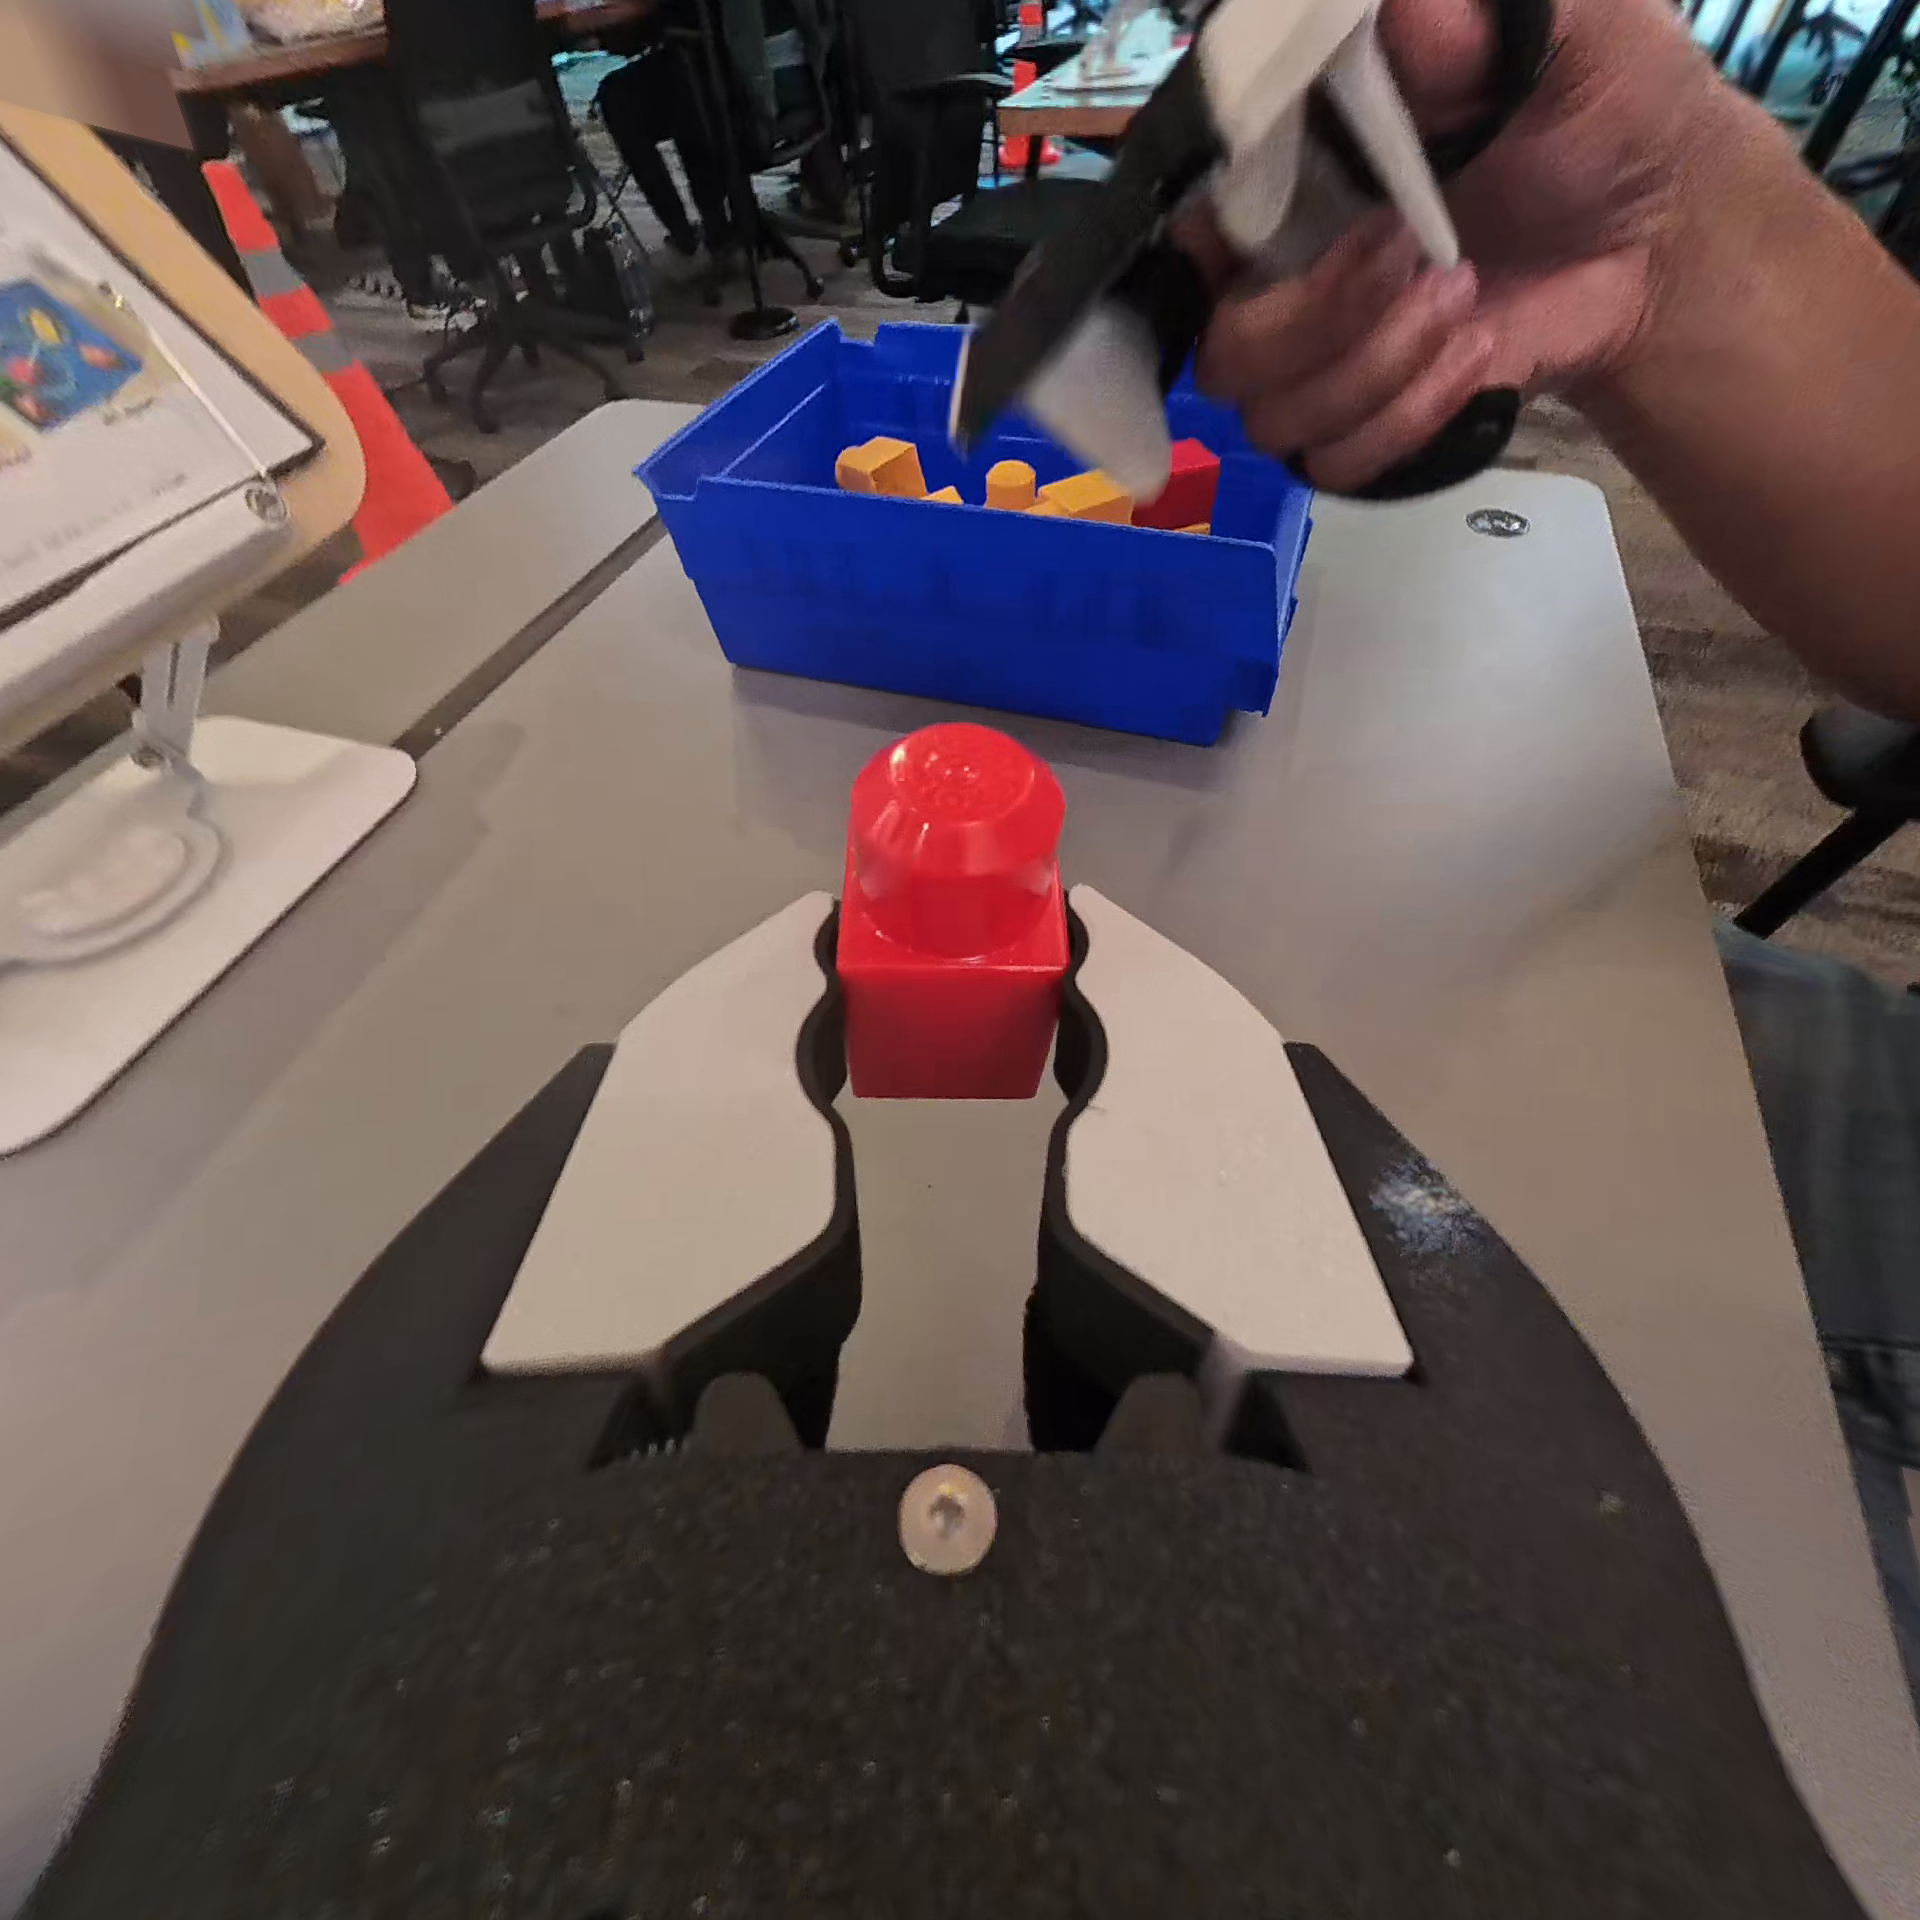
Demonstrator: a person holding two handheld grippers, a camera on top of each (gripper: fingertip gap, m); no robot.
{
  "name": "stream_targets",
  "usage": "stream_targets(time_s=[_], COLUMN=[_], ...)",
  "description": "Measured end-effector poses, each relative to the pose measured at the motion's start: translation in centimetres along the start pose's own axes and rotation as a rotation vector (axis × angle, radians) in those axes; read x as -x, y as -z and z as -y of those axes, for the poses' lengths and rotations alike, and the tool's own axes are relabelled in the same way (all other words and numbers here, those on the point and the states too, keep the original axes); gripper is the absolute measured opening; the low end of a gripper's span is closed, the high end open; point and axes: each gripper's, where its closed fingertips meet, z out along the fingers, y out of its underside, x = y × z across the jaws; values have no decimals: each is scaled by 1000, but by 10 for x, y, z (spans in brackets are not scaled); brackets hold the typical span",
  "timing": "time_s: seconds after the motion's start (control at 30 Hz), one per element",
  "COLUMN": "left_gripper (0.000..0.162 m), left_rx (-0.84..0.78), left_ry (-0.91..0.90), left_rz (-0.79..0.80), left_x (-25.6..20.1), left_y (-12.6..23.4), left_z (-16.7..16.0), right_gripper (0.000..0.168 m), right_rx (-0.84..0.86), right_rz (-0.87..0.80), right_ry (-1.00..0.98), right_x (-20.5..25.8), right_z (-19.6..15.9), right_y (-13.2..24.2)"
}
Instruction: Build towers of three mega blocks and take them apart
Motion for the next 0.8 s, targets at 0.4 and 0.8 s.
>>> stream_targets(time_s=[0.4, 0.8], left_gripper=[36, 52], left_rx=[47, 80], left_ry=[-175, -116], left_rz=[-66, -29], left_x=[-19, -20], left_y=[-16, -19], left_z=[-8, -9], right_gripper=[80, 67], right_rx=[52, 40], right_rz=[269, 293], right_ry=[-415, -371], right_x=[-8, -3], right_z=[-55, -50], right_y=[-84, -77])
